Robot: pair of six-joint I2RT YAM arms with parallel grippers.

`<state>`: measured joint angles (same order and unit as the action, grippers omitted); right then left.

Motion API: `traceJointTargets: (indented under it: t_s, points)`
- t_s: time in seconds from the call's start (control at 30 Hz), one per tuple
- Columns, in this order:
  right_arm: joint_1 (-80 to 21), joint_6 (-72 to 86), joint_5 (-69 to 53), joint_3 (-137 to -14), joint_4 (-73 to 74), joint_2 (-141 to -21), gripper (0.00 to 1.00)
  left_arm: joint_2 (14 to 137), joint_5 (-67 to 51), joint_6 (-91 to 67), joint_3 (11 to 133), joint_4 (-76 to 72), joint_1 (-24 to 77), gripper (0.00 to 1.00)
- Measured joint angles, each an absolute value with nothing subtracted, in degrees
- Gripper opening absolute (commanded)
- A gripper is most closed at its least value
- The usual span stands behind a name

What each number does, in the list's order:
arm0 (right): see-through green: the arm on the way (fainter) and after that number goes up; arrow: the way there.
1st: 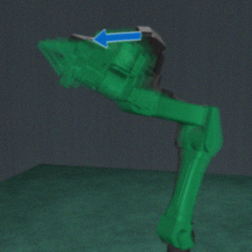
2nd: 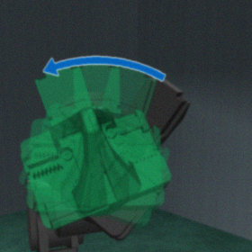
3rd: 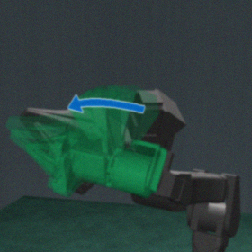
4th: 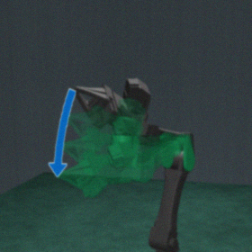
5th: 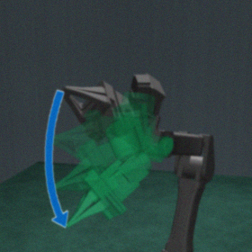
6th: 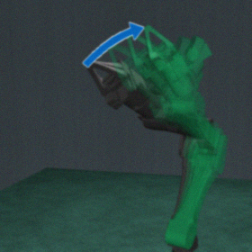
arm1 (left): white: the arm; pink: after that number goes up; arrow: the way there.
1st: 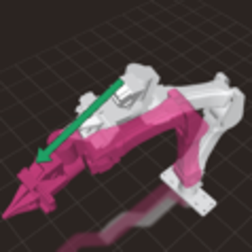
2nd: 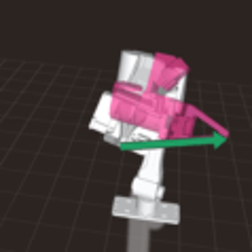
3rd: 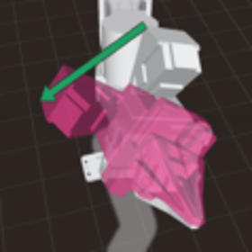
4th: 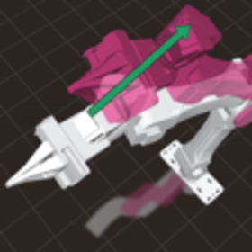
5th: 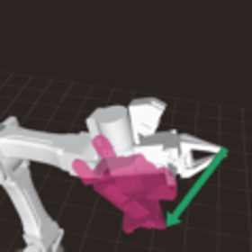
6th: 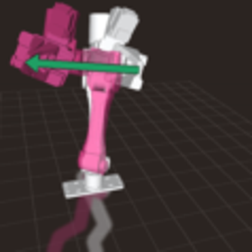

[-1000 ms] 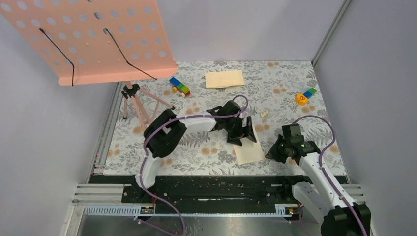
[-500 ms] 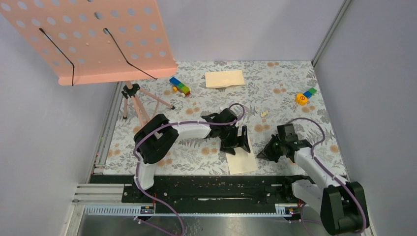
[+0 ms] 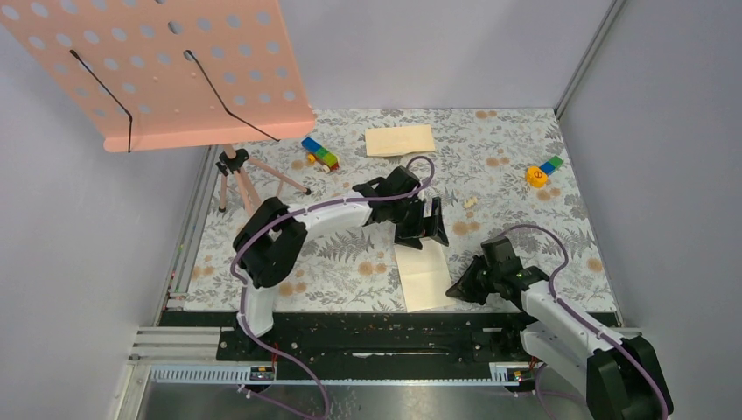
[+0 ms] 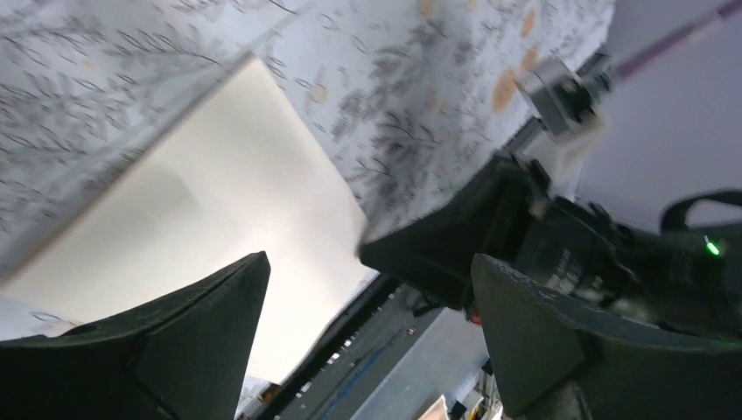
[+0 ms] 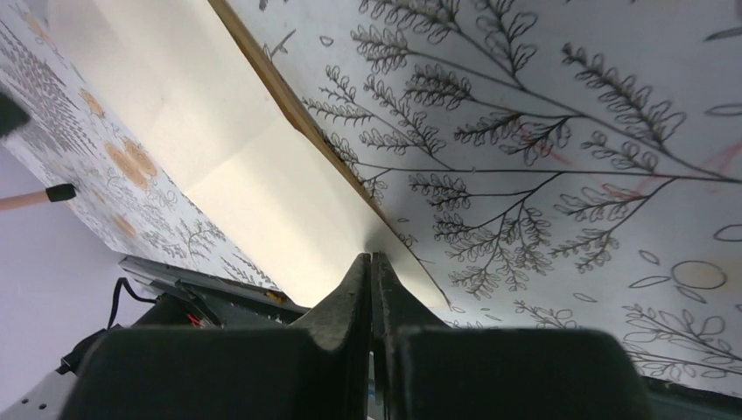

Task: Place the letter into the envelope and seal it
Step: Fold the letter at the center of the board.

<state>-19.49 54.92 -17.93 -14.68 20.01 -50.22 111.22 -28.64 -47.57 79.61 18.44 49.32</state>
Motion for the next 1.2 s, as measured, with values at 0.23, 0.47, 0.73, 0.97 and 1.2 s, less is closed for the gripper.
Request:
traceJointTargets:
  t_s: [0.23, 0.47, 0.73, 0.97, 1.2]
  points:
    - [-21.26, 56.51, -17.96, -14.74, 18.63, -52.36, 0.0, 118.19, -29.08, -44.58, 80.2, 20.56, 47.92, 0.88]
    - [-21.28, 56.95, -19.38, -14.92, 15.27, -56.38, 0.0, 114.85, -27.31, -41.82, 76.25, 20.93, 48.12, 0.89]
    - [-21.5, 55.09, -19.2, -17.45, 14.28, -60.38, 0.0, 105.58, -23.94, -39.0, 65.52, 24.47, 49.17, 0.89]
    - [-21.5, 49.8, -13.23, -26.68, 16.01, -71.07, 0.0, 101.32, -23.7, -39.16, 60.4, 25.02, 50.06, 0.89]
    - [-21.5, 43.05, -8.45, -36.73, 15.51, -81.78, 0.0, 100.2, -23.75, -39.48, 60.25, 25.39, 50.09, 0.88]
